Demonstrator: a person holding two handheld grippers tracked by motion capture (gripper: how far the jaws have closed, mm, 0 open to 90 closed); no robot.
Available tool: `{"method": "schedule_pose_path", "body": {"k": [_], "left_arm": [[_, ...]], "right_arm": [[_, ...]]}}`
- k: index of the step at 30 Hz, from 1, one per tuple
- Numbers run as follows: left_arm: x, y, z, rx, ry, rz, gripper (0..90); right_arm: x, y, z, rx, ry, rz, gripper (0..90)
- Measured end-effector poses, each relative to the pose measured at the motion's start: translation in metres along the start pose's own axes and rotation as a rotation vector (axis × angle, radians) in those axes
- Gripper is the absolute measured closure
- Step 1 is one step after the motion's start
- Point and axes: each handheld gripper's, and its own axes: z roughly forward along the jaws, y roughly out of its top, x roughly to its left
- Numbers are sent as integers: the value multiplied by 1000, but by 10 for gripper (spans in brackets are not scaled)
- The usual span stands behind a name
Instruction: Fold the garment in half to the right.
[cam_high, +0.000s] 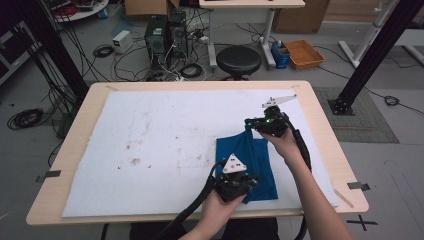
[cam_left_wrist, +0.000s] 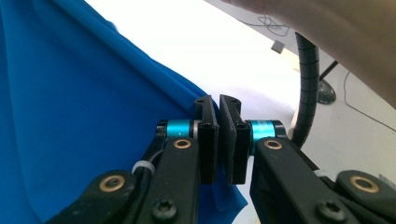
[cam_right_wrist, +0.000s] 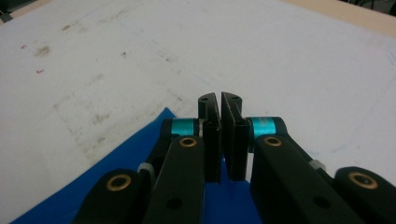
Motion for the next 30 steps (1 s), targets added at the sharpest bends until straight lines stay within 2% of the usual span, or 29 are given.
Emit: {"method": "schedule_pose_path", "body": {"k": [4, 10, 14, 17, 19, 21, 25, 27, 30], "left_arm": [[-5, 0, 13, 7, 0, 7, 854], [-9, -2, 27, 14, 5, 21, 852], [-11, -3, 34, 27, -12, 31, 835], [-15, -5, 39, 31, -13, 41, 825], [-16, -6, 41, 28, -13, 31, 793], [-16, -6, 41, 25, -3, 34, 722], [-14, -2, 30, -16, -6, 40, 587], [-11, 2, 22, -33, 12, 51, 555], [-1, 7, 10, -47, 51, 55, 540]], "right_arm": [[-12, -11, -2, 33, -17, 19, 873], [-26, -24, -3, 52, -38, 39, 872], [-30, -29, -3, 76, -63, 42, 869], [-32, -30, -4, 69, -81, 52, 868], [-33, -30, -5, 73, -91, 54, 868], [-33, -30, -5, 83, -113, 51, 826], [-29, -31, -12, 88, -168, 91, 737], [-25, -33, -18, 69, -182, 107, 712], [-19, -40, -20, 50, -174, 143, 693]]}}
